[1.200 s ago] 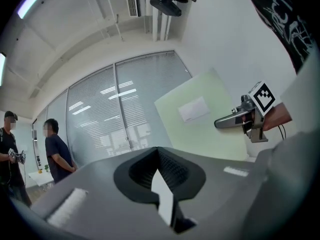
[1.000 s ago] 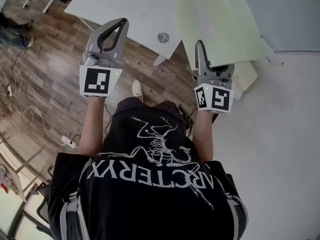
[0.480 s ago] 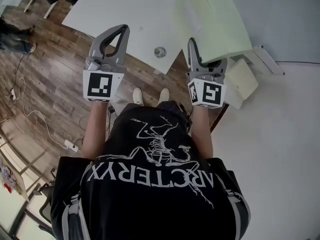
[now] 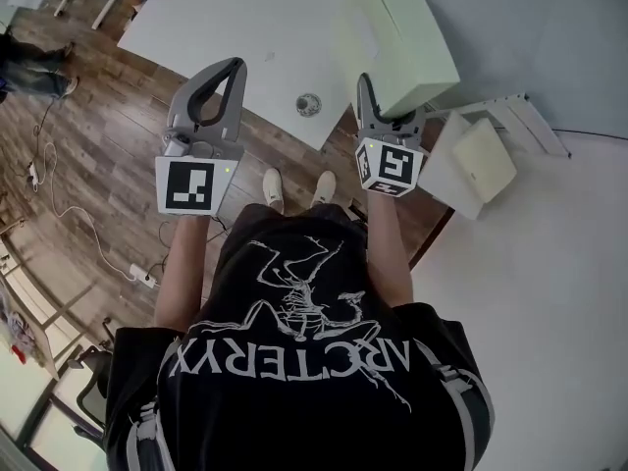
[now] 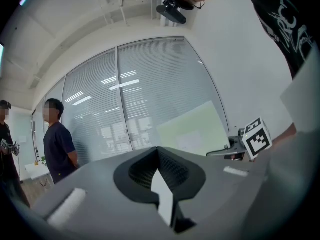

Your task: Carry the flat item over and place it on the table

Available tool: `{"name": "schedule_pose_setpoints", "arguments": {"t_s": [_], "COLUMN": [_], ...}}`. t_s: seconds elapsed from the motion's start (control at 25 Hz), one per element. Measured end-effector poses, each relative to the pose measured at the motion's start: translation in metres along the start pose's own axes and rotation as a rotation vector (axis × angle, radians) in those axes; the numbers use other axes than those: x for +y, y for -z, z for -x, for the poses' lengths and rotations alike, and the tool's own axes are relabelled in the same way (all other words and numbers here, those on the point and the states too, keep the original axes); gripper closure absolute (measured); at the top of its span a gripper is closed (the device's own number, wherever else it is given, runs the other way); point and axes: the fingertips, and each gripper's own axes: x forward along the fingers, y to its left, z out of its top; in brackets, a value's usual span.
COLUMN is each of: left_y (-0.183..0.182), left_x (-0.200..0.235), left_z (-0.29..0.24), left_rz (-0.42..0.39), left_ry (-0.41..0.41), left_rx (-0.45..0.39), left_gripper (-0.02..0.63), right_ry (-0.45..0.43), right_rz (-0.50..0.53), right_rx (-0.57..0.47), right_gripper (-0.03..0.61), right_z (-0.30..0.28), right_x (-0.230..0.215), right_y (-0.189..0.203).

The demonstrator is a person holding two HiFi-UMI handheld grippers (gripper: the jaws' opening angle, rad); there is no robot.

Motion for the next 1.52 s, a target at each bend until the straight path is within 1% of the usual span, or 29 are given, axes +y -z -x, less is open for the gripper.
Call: {"name": "schedule_pose_setpoints", "arguments": {"t_s": [0.16,0.28,0.36,0.4,0.48,0.56,0.68,0.8,0.92,0.96,1.12,1.2,1.28,1.36,1.52], "left_y": [0.004,0.000,0.003,0.005,0.008,0.010,0.011,0.008,0.007,0.007,0.001,-0.003,-0.006,-0.007,-0.008], "left_x": [0.005,0.010,0.013,0.015,0.019,0.022,0.024,0.023,0.018,0.016,0.014,0.012,0.008,0.003,-0.001], "left_z": [-0.008,-0.007,-0.002,0.001,0.006,0.009,0.013,0.013,0.013,0.013,0.011,0.011,0.010,0.008,0.008], "left_rz": [0.030,0.023,0.013,0.007,0.000,0.003,-0.002,-0.009,-0.012,-0.013,-0.011,-0.024,-0.049,-0.057,-0.055], "left_ry": [-0.017,-0.019,-0.018,-0.018,-0.022,-0.025,-0.019,-0.011,0.005,0.010,0.011,0.013,0.018,0.022,0.029], "left_rx": [0.011,-0.005,0.005,0.011,0.020,0.022,0.024,0.012,0.006,0.009,-0.006,-0.019,-0.025,-0.032,-0.046], "left_gripper": [0.615,0.615,0.614,0.615,0.614,0.615,0.614,0.614,0.615,0.615,0.615,0.615,0.615,0.615,0.614], "right_ry": [0.030,0.076,0.098,0.100,0.076,0.030,-0.002,-0.006,-0.017,-0.014,-0.022,-0.028,-0.030,-0.036,-0.077], "right_rz": [-0.019,-0.047,-0.060,-0.051,-0.011,0.030,0.048,0.043,0.052,0.049,0.040,0.034,0.012,-0.013,-0.016], "right_rx": [0.052,0.082,0.084,0.078,0.085,0.131,0.179,0.207,0.268,0.276,0.283,0.281,0.267,0.238,0.168], "right_gripper": [0.325,0.325,0.325,0.325,0.320,0.317,0.308,0.296,0.280,0.262,0.262,0.262,0.258,0.256,0.255], "right_z": [-0.022,-0.041,-0.050,-0.054,-0.062,-0.070,-0.073,-0.075,-0.069,-0.066,-0.056,-0.047,-0.032,-0.012,0.036], "right_x": [-0.003,-0.005,-0.003,-0.001,0.006,0.015,0.020,0.017,0.016,0.015,0.016,0.015,0.012,0.007,0.008], "right_y": [0.045,0.073,0.087,0.092,0.104,0.124,0.142,0.143,0.149,0.149,0.144,0.138,0.128,0.111,0.061]}}
